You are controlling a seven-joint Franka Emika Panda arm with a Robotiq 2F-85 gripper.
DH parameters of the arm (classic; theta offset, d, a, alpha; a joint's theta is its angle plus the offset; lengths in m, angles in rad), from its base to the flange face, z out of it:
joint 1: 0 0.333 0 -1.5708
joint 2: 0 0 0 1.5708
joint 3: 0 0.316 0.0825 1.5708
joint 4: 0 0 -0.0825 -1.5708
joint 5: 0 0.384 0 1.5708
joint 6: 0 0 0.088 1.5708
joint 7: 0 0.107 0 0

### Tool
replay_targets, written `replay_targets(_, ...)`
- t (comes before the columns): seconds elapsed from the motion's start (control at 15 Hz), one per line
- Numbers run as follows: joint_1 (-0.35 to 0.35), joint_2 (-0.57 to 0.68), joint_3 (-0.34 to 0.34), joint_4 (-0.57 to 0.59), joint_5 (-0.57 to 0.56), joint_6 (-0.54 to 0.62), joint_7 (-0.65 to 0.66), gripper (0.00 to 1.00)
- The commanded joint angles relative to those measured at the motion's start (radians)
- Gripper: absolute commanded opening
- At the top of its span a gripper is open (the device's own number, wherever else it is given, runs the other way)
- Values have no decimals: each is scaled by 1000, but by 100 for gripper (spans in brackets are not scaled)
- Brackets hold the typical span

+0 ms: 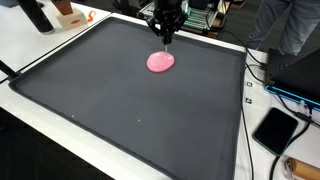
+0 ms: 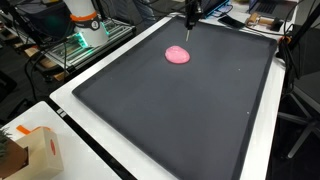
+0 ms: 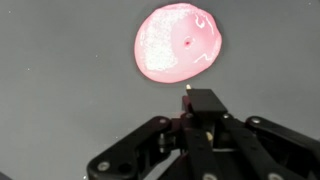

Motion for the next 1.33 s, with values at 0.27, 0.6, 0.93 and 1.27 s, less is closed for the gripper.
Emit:
replay_targets(0.27,-31,32,4,-49,29,50,-46,3)
replay_targets(0.6,-32,54,6,-61,18,72,-45,3)
replay_targets(0.93,-29,75,3,-74,-7,130,-29,3)
replay_targets(1.27,-27,100,3,-76,-19,139,-24,3)
